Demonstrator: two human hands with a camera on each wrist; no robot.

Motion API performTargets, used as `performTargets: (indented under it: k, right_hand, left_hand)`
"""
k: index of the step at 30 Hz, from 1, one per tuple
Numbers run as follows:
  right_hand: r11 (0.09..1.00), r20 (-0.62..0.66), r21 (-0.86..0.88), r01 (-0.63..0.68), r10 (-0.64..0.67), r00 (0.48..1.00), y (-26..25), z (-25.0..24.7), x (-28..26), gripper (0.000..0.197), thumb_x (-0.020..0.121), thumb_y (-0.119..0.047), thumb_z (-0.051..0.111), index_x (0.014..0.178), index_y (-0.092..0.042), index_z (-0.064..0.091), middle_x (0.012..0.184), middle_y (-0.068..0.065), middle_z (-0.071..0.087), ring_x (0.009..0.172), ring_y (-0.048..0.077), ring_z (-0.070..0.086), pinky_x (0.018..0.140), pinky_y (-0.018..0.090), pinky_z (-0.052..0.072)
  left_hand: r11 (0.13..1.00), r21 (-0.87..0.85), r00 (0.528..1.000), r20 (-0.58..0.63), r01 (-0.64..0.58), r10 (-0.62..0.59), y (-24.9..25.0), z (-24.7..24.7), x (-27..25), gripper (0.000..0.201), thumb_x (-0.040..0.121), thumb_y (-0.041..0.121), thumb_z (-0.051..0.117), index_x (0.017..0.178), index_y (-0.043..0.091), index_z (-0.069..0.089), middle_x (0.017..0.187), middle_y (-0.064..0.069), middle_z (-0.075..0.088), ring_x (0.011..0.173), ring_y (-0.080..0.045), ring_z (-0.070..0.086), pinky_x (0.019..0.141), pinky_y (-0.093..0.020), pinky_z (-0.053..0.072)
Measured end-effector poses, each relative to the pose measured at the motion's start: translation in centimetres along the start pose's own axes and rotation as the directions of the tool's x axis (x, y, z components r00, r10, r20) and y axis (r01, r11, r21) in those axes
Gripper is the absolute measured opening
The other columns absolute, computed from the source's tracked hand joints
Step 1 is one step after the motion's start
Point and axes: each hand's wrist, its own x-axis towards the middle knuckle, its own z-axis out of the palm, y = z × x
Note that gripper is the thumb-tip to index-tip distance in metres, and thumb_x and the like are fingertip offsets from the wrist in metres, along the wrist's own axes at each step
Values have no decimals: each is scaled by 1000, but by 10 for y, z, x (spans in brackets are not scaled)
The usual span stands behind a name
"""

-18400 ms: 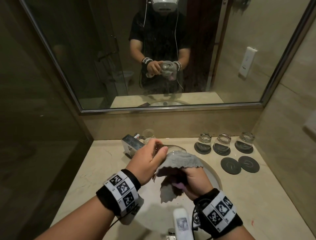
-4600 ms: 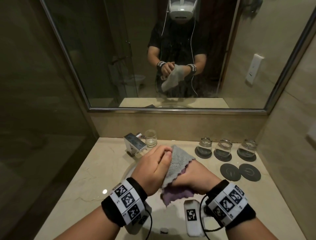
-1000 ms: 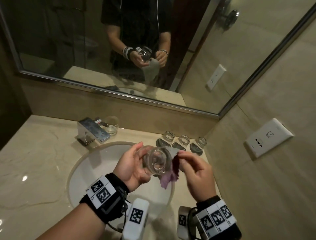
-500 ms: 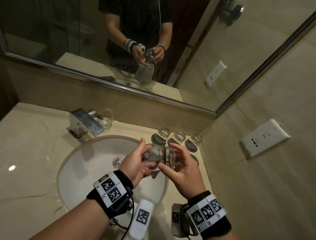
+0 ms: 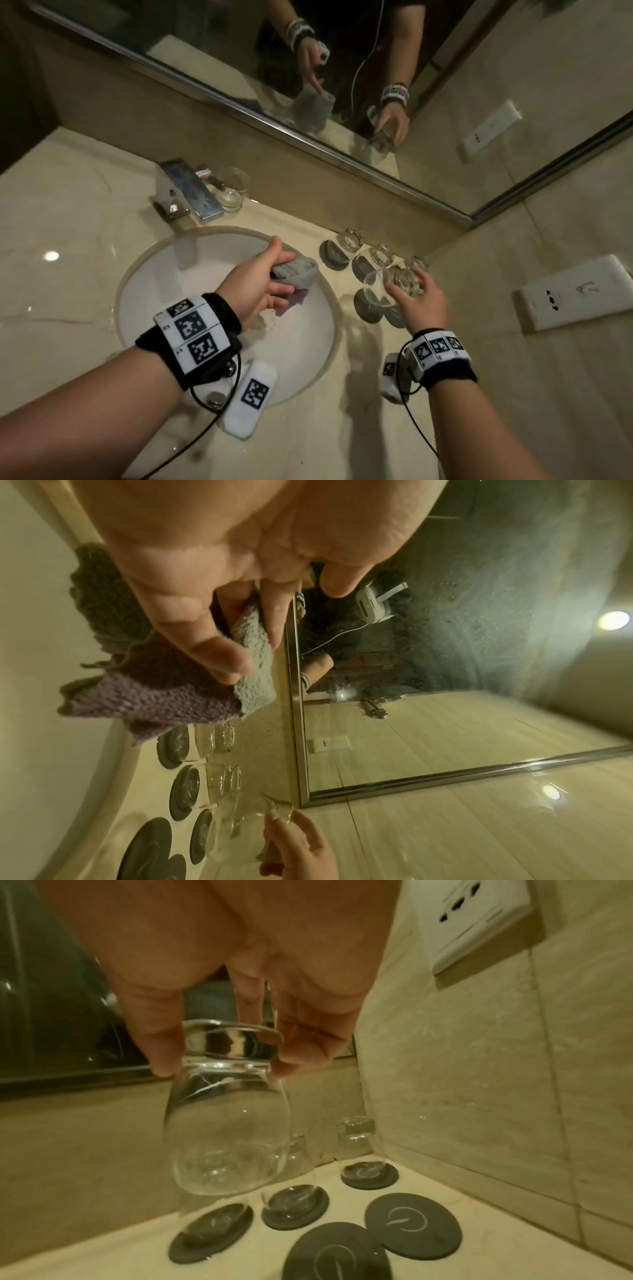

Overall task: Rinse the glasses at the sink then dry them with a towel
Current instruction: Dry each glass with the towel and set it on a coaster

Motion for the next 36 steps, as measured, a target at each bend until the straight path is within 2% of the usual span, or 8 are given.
performTargets:
  k: [5, 11, 15, 18, 21, 28, 32, 36]
  right_hand:
    - [988, 36, -137, -71, 77, 996, 27, 21, 36, 67, 70, -37, 81, 130, -27, 52, 130, 8, 60, 115, 28, 58, 96, 46, 50]
    - [973, 62, -198, -118, 133, 989, 44, 38, 57, 63, 73, -31, 80, 129, -17, 54, 125, 12, 62, 113, 30, 60, 93, 36, 47]
    - [968, 89, -217, -125, 147, 985, 50, 45, 65, 65, 71, -32, 81, 129, -18, 54, 126, 11, 62, 114, 31, 59, 95, 38, 48]
    - [965, 97, -231, -127, 153, 984, 51, 49, 68, 67, 72, -33, 80, 131, -18, 53, 127, 12, 61, 115, 31, 58, 95, 38, 47]
    - [955, 116, -273, -120, 157, 981, 50, 51, 68, 66, 74, -34, 78, 132, -16, 51, 128, 12, 60, 115, 31, 58, 93, 36, 47]
    - [936, 144, -336, -104, 160, 976, 56, 57, 62, 67, 73, -34, 78, 129, -12, 49, 124, 17, 61, 113, 33, 57, 92, 38, 47]
    - [921, 169, -373, -109, 183, 968, 47, 52, 65, 82, 69, -48, 78, 134, -13, 43, 132, 17, 52, 120, 36, 51, 97, 43, 45]
    - [955, 55, -295, 29, -14, 998, 1, 49, 71, 59, 78, -46, 70, 121, -10, 49, 125, 15, 53, 116, 33, 51, 96, 45, 45]
  left_hand:
    - [1000, -2, 999, -40, -13, 13, 3, -4, 6, 52, 100, 52, 32, 122, 13, 59, 101, -12, 64, 74, -18, 58, 60, -28, 44]
    - [1000, 18, 997, -74, 12, -10, 0, -7, 10, 49, 101, 51, 30, 116, 17, 61, 95, -6, 66, 81, -20, 57, 63, -27, 42]
    - [999, 33, 995, -92, 35, -32, -3, -10, 12, 48, 101, 51, 29, 117, 18, 60, 101, -8, 65, 90, -23, 58, 65, -28, 44]
    - [999, 29, 994, -105, 34, -30, -4, -11, 13, 46, 101, 51, 30, 112, 19, 61, 100, -9, 65, 89, -23, 57, 64, -28, 44]
    - [999, 26, 993, -116, 27, -24, -5, -11, 14, 49, 101, 50, 31, 120, 16, 61, 102, -9, 65, 85, -22, 58, 63, -28, 44]
    - [1000, 18, 992, -127, 21, -19, -7, -15, 16, 49, 100, 51, 33, 121, 16, 61, 108, -9, 64, 85, -21, 59, 61, -27, 46]
    - [1000, 7, 991, -131, 16, -15, -6, -17, 16, 48, 100, 51, 34, 119, 15, 61, 111, -10, 63, 86, -23, 58, 60, -28, 45]
    - [1000, 4, 991, -135, -2, 3, -3, -21, 17, 49, 101, 50, 34, 120, 15, 61, 109, -11, 64, 86, -23, 58, 61, -28, 46]
